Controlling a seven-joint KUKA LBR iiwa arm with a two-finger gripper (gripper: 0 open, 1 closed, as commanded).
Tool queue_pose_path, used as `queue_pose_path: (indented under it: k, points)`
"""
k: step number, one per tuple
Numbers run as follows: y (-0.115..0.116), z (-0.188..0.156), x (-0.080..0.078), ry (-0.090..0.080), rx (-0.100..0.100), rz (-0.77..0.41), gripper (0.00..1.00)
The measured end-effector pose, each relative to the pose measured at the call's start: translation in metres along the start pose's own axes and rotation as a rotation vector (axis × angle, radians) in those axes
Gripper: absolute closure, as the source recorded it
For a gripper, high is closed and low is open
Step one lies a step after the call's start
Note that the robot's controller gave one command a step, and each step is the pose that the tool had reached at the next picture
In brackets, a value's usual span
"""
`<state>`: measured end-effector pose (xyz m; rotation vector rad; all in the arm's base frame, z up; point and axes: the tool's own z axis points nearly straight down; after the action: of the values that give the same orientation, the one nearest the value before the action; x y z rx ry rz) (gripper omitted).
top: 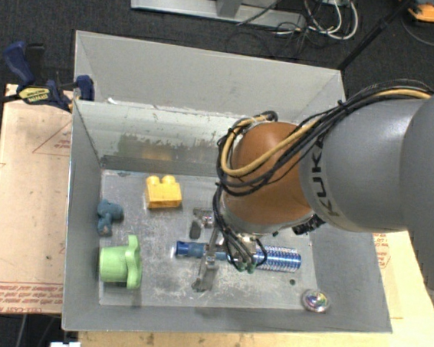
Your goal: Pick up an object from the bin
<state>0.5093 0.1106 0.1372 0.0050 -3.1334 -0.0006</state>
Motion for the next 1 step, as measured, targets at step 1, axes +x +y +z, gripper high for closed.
queue_pose_path:
  k: [1]
  points:
    - [-0.0653, 0.0710, -0.0091, -0.002, 0.003, -0.051, 0.00]
